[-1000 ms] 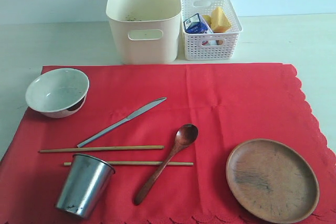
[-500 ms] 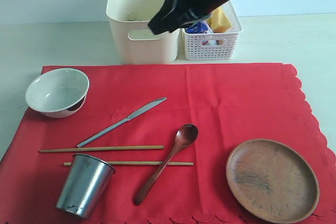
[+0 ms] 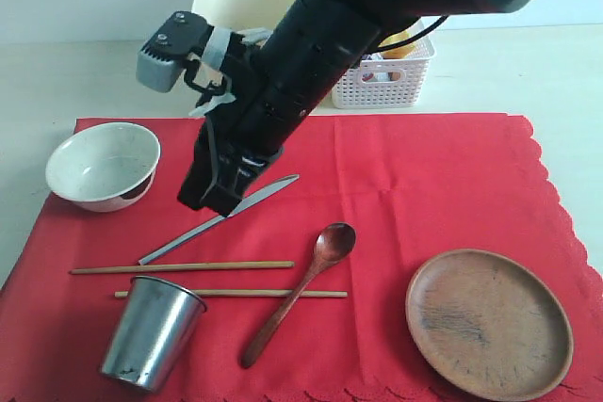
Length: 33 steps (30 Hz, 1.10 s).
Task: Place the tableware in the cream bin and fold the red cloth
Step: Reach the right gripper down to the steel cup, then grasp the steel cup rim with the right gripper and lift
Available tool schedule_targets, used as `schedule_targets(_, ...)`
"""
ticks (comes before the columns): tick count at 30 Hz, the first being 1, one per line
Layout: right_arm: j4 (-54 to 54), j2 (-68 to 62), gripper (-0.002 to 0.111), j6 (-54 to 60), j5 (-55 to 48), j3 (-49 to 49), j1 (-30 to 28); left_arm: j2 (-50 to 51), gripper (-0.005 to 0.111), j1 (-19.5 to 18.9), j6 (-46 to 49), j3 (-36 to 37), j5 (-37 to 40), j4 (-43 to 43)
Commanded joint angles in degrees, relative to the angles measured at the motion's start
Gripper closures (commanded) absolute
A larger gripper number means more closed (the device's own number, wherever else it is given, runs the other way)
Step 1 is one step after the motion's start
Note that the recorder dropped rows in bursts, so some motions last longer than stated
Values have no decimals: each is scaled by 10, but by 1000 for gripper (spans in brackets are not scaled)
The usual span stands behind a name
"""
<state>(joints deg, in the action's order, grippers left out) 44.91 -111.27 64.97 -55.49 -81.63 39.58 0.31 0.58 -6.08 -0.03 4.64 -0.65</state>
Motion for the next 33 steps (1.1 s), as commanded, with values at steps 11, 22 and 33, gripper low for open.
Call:
schedule_targets(11, -14, -39, 71, -50, 40, 2, 51, -3, 104, 0, -1, 0, -1, 2)
schedule_targets(22, 8, -56, 42, -36, -3, 2, 64, -3, 104, 0, -1, 0, -1, 2)
schedule_targets(33, 104, -108, 42, 55, -73, 2, 64, -3, 104, 0, -1, 0, -1, 2)
